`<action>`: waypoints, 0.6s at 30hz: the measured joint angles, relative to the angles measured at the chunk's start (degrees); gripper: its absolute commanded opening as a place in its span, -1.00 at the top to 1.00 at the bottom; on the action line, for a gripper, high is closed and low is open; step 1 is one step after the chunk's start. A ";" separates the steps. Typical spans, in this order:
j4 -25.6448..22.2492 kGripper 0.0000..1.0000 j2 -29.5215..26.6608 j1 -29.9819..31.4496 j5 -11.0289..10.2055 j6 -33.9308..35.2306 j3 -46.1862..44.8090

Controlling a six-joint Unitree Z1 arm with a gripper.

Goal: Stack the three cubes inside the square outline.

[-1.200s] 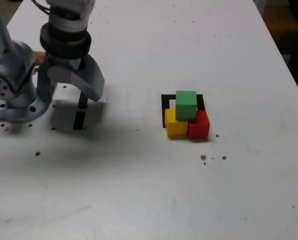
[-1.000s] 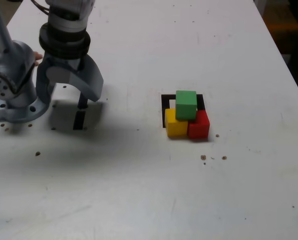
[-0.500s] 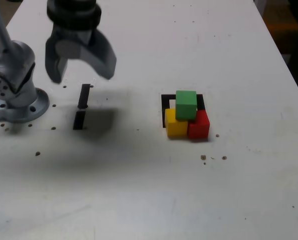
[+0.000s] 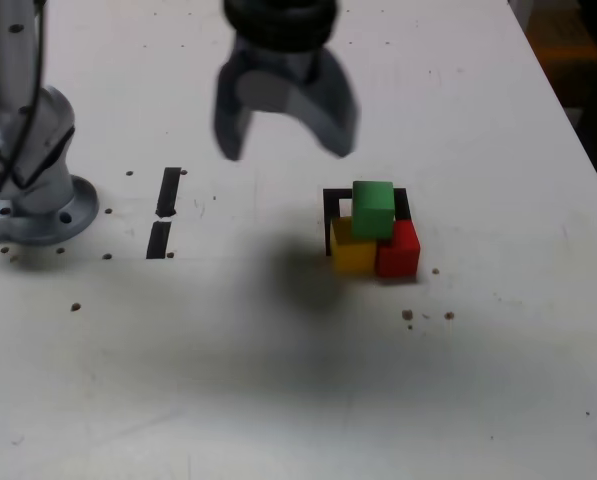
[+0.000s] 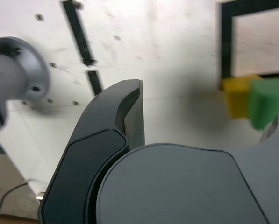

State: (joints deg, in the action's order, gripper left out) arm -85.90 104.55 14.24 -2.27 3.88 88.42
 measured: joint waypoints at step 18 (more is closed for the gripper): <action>-4.15 -0.76 13.05 -0.84 1.61 -0.57 21.52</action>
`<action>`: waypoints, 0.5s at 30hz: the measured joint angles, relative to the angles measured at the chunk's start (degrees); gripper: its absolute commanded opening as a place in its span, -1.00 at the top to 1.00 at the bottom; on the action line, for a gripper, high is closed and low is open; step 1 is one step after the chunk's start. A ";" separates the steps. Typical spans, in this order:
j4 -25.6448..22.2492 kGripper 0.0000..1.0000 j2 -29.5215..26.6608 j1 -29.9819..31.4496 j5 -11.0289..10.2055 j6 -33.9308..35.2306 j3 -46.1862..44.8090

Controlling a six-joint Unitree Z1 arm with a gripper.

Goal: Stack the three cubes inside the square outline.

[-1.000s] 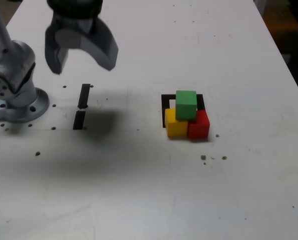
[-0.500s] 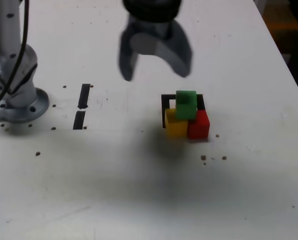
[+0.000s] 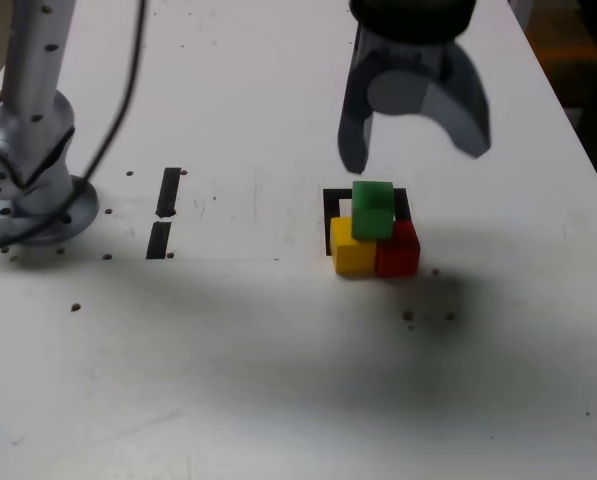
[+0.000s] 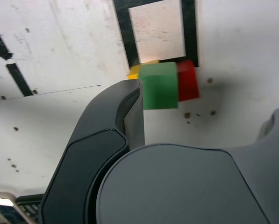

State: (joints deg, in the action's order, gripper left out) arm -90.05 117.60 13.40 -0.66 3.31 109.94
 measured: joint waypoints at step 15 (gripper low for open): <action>2.29 -0.43 1.67 -1.83 3.60 1.78 -7.19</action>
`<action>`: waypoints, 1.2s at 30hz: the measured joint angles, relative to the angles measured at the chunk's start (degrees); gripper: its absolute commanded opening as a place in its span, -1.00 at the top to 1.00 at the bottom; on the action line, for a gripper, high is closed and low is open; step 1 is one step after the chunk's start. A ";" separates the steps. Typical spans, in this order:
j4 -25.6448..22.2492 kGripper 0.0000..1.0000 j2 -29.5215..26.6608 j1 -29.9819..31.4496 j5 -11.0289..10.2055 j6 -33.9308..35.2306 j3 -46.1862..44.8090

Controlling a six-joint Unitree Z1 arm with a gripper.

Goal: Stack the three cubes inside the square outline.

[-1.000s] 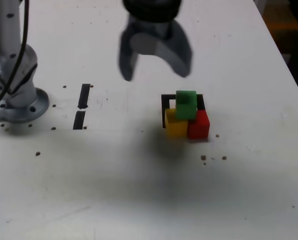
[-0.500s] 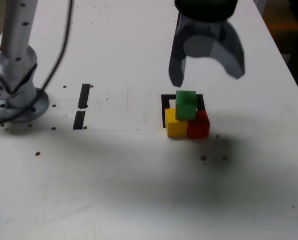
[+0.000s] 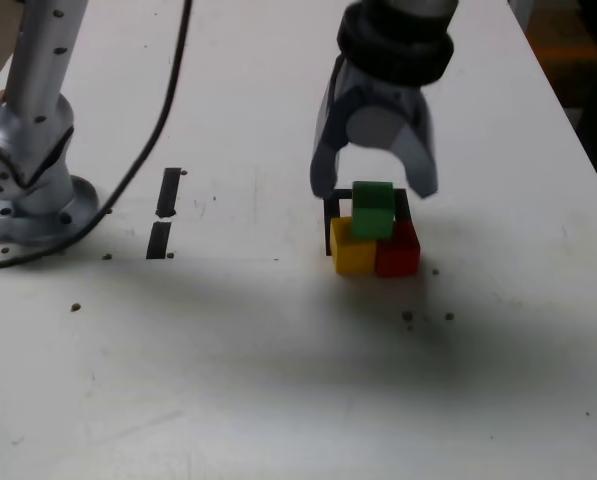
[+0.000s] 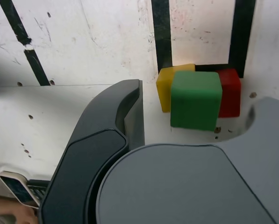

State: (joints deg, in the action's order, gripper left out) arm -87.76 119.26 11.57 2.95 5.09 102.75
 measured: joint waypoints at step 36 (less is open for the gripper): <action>1.45 0.42 -11.30 -11.70 -6.91 -4.11 -9.61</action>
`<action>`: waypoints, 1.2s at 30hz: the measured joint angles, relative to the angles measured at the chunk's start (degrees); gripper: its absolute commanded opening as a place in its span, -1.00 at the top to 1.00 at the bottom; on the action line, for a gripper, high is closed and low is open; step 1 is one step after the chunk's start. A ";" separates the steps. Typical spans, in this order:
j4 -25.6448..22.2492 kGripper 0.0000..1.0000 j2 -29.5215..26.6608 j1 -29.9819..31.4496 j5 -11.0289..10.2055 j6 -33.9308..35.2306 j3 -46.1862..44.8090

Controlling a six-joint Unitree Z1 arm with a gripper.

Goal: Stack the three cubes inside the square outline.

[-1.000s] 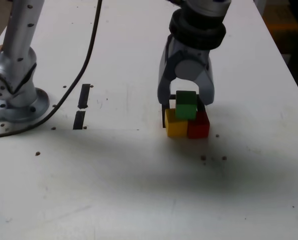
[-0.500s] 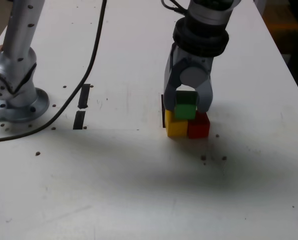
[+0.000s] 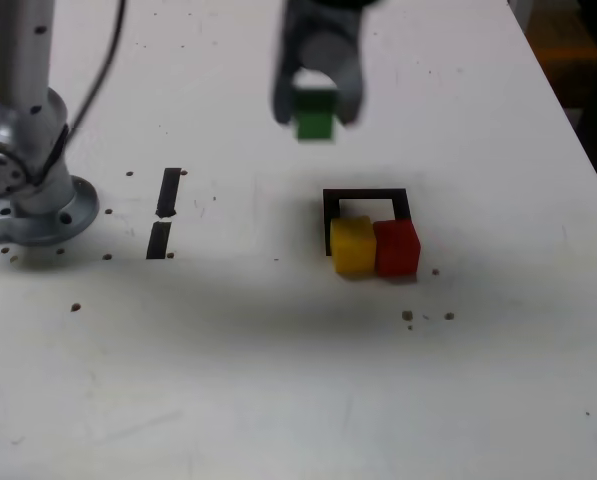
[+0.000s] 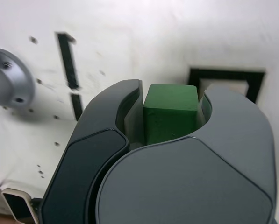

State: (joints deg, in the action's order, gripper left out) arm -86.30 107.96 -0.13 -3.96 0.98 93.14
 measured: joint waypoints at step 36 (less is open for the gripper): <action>19.78 -0.99 -2.27 -6.47 0.79 -5.06 -17.16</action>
State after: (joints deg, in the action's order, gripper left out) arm -66.53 105.69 -6.61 -3.17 -4.07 75.98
